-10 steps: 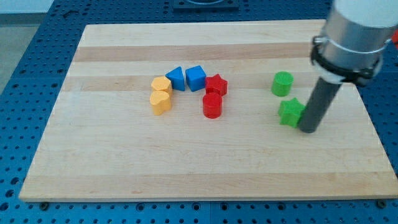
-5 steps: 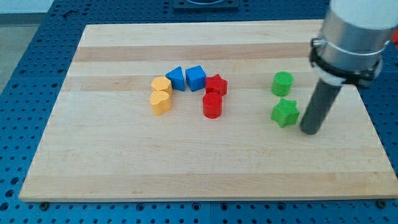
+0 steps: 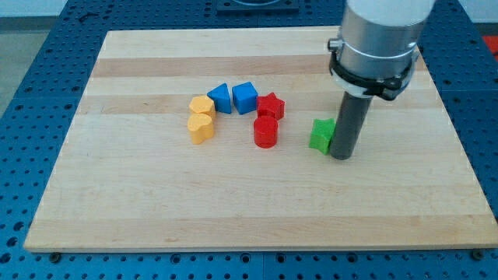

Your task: Push the green star towards the red circle

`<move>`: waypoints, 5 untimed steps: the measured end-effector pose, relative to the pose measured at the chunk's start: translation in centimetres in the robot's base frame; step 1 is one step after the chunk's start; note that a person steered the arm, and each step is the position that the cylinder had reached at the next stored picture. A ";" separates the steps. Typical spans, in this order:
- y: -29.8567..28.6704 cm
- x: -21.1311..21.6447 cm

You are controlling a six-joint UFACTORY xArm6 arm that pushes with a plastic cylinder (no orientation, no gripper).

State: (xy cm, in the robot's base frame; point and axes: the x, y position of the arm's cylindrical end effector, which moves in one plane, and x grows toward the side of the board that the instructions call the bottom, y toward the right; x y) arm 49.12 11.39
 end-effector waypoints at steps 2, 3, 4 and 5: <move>5.3 -3.2; 5.3 -4.7; 3.4 -4.8; 0.9 -3.6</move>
